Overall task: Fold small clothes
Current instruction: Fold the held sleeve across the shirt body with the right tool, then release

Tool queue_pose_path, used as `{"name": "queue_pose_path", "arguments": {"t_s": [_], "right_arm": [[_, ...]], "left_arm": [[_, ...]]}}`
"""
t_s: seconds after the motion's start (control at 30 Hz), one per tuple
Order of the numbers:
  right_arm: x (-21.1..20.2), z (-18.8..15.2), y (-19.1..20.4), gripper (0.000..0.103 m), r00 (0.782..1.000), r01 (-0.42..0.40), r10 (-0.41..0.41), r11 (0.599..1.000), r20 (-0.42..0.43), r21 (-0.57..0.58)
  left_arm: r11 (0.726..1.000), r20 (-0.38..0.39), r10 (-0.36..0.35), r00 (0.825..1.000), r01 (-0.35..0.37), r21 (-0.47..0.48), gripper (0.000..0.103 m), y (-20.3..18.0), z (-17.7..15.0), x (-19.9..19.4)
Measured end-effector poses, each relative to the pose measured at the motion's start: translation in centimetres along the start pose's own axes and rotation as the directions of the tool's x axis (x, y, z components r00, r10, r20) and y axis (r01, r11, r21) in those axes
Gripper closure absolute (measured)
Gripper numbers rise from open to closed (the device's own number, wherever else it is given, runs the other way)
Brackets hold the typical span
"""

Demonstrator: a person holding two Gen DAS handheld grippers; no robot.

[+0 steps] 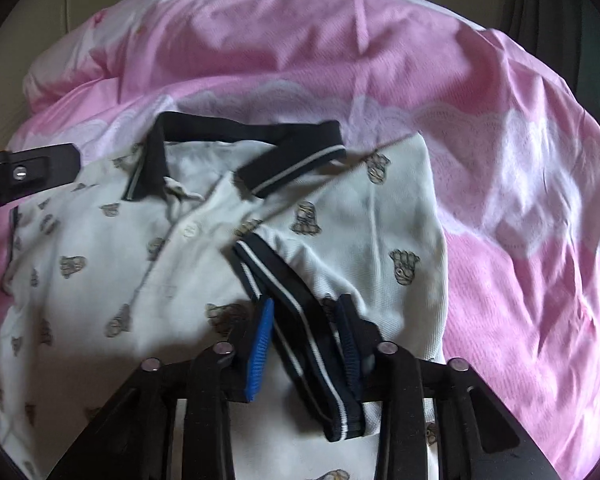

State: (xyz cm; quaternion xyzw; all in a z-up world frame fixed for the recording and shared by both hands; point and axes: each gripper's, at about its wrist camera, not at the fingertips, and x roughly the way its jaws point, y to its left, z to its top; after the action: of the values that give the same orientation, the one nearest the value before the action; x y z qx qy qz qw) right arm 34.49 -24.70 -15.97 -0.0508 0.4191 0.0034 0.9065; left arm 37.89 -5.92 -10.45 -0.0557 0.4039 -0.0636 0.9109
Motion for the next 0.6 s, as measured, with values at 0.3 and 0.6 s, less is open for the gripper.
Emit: {"name": "queue_pose_path", "arguments": {"t_s": [0.3,0.6], "right_arm": [[-1.0,0.2,0.9,0.098,0.998,-0.061,0.061,0.998,0.023,0.004],[-2.0,0.3,0.8,0.065,0.997,-0.056,0.053,0.997,0.057,0.05]], "left_arm": [[1.0,0.002,0.002,1.0,-0.001,-0.015,0.0,0.6,0.0,-0.3],[1.0,0.008,0.011,1.0,-0.01,-0.009,0.0,1.3,0.3,-1.2]]}}
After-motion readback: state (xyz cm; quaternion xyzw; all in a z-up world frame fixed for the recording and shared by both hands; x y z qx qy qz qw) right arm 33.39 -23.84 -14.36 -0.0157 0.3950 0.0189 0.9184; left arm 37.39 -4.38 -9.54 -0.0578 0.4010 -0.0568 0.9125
